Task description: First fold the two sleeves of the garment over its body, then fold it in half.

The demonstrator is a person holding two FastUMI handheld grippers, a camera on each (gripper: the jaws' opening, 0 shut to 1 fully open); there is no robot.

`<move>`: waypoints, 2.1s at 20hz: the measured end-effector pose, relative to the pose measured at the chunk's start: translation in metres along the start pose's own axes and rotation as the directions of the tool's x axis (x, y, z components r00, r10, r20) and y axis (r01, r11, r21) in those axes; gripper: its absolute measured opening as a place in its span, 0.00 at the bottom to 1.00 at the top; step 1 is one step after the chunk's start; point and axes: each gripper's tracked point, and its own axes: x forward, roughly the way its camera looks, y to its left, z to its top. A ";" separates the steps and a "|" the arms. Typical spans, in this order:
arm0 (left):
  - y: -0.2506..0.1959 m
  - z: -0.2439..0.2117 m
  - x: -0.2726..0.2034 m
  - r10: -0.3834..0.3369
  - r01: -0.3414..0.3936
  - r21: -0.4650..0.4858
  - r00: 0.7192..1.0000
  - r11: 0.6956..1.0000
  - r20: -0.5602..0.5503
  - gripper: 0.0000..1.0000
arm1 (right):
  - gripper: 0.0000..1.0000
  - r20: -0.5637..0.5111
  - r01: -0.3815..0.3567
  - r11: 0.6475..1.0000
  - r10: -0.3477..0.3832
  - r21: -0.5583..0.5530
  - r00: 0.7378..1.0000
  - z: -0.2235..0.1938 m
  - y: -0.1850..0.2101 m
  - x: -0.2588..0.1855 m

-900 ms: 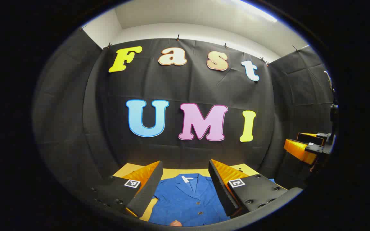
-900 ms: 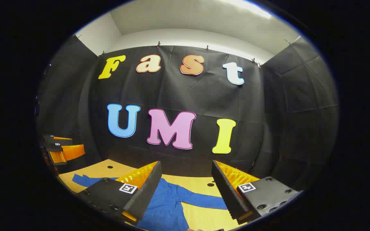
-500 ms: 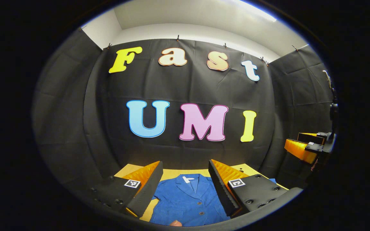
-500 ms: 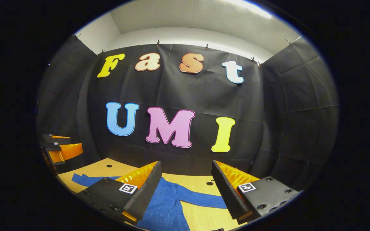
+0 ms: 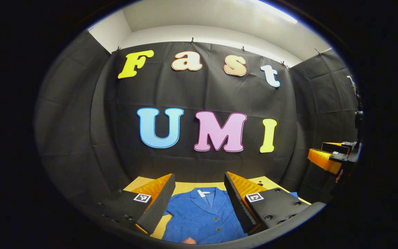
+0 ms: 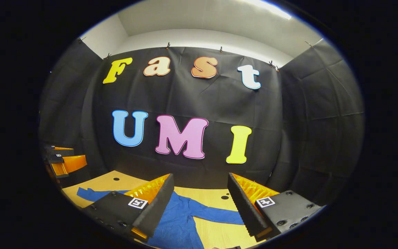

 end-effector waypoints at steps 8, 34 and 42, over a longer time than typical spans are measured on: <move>0.003 -0.002 -0.003 0.010 -0.010 -0.003 1.000 1.000 -0.004 0.80 | 0.98 -0.010 0.004 1.000 -0.004 0.001 1.000 -0.004 -0.001 0.000; 0.007 -0.003 0.001 0.016 -0.016 0.004 1.000 1.000 -0.023 0.83 | 0.98 -0.033 0.024 0.999 -0.023 0.023 0.999 -0.006 -0.004 0.001; 0.011 -0.003 0.008 0.002 -0.002 -0.007 1.000 1.000 -0.018 0.82 | 0.98 -0.244 0.089 0.987 -0.055 0.131 0.968 -0.068 -0.043 0.029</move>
